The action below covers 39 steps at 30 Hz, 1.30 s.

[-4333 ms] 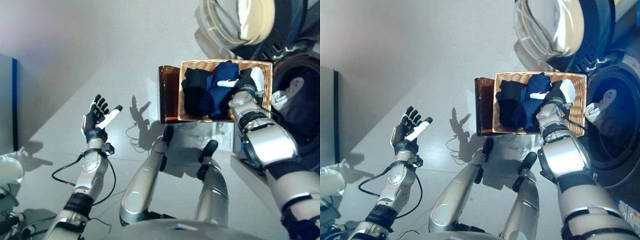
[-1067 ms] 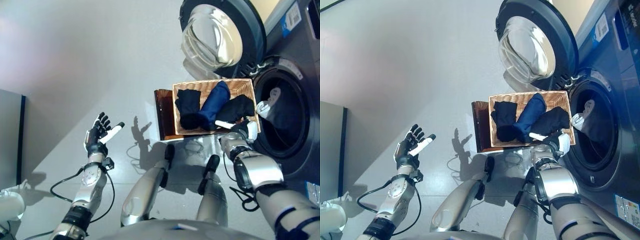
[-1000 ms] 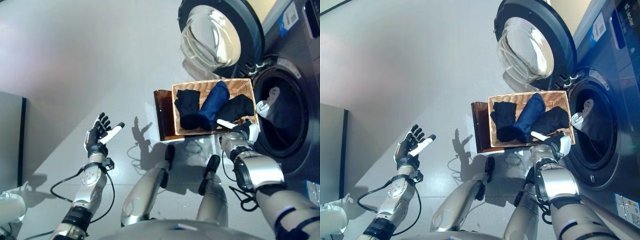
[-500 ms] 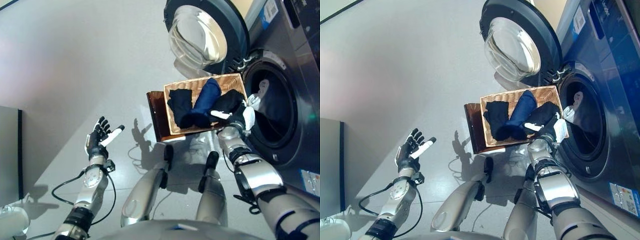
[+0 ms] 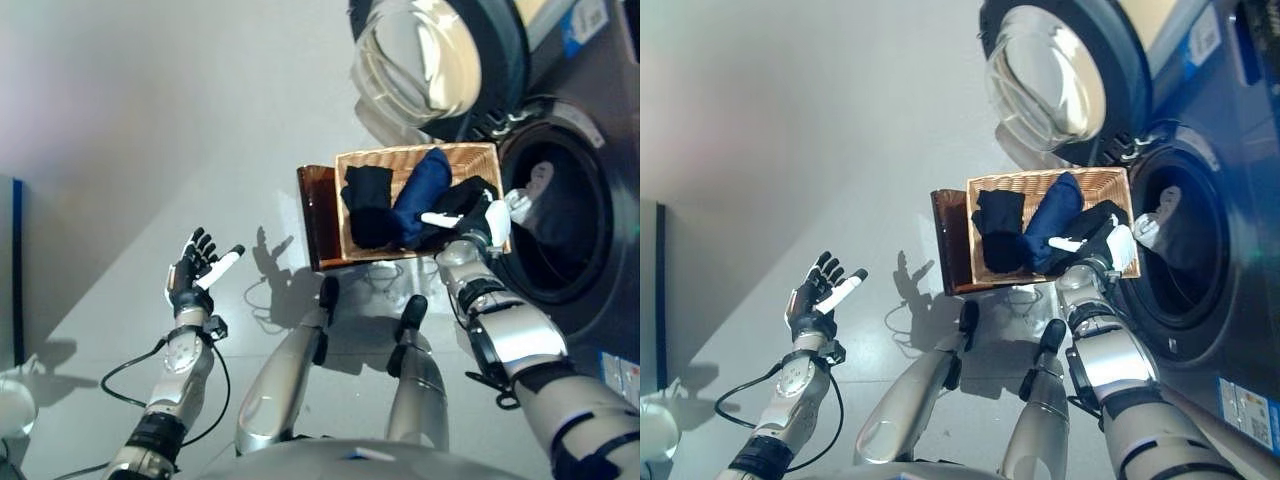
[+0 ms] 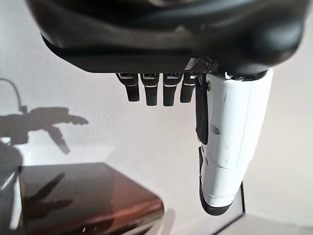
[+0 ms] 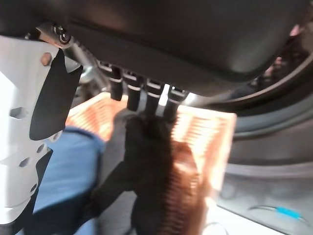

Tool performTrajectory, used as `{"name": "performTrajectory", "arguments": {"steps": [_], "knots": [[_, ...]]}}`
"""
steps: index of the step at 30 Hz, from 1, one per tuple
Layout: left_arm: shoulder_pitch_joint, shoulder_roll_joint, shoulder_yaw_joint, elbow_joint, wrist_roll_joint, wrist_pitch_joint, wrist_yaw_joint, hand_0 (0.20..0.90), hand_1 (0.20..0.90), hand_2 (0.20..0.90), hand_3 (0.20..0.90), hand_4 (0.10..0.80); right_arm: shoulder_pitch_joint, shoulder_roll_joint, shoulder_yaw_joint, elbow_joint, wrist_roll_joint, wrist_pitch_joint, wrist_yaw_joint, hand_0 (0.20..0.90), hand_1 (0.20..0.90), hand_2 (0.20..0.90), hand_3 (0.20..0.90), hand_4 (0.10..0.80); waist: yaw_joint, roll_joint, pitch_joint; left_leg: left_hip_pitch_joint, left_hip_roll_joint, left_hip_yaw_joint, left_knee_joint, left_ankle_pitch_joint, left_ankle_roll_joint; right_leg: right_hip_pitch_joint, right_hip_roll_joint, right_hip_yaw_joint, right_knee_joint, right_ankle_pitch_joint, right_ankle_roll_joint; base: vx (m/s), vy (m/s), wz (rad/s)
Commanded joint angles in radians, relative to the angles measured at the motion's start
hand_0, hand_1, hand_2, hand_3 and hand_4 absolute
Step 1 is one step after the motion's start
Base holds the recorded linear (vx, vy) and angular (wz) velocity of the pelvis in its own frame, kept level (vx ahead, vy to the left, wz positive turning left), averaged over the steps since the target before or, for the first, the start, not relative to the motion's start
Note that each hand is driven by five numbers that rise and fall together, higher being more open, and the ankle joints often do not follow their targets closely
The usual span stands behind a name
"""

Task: Pick up the clothes and place them into the washing machine

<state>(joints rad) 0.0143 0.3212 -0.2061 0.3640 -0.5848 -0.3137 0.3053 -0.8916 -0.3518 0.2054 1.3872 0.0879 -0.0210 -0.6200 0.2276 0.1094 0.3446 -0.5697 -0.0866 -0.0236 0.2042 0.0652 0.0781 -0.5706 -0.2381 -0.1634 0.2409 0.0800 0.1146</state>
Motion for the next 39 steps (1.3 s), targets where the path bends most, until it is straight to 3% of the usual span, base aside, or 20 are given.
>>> {"name": "performTrajectory", "arguments": {"steps": [1,13,23,39], "knots": [[0.005,0.069,0.062,-0.109,0.01,-0.093,0.01,0.9,0.9,0.9,0.9,0.8,-0.095,-0.079,0.064,-0.012,-0.018,-0.021,-0.019,0.9,0.9,0.9,0.9,0.8,0.032,0.016,0.007,-0.074,-0.012,-0.016,0.077,-0.069,-0.082,0.069,-0.004,0.006,0.085,-0.126,-0.012,0.051,0.025,0.22],[-0.037,0.083,0.043,-0.13,0.03,-0.099,0.042,0.9,0.9,0.9,0.9,0.8,-0.189,-0.134,0.118,0.073,-0.087,0.04,-0.037,0.9,0.9,0.9,0.9,0.8,0.079,0.033,0.031,-0.149,-0.04,-0.037,0.108,-0.074,-0.082,0.015,-0.027,-0.025,0.144,-0.153,-0.012,0.028,0.02,0.17],[-0.064,0.08,0.044,-0.146,0.065,-0.094,0.089,0.9,0.9,0.9,0.9,0.8,-0.263,-0.211,0.205,0.133,-0.26,0.145,-0.071,0.9,0.9,0.9,0.9,0.8,0.072,0.068,0.056,-0.224,-0.05,-0.02,0.179,-0.091,-0.078,-0.086,-0.036,0.006,0.256,-0.189,-0.028,-0.024,0.038,0.07],[-0.055,0.077,0.039,-0.165,0.06,-0.101,0.079,0.9,0.9,0.9,0.9,0.8,-0.31,-0.206,0.247,0.145,-0.298,0.148,-0.02,0.9,0.9,0.9,0.9,0.8,0.077,0.099,0.067,-0.251,-0.053,-0.031,0.152,-0.066,-0.077,-0.13,-0.036,0.01,0.264,-0.186,-0.023,-0.013,0.004,-0.02]]}}
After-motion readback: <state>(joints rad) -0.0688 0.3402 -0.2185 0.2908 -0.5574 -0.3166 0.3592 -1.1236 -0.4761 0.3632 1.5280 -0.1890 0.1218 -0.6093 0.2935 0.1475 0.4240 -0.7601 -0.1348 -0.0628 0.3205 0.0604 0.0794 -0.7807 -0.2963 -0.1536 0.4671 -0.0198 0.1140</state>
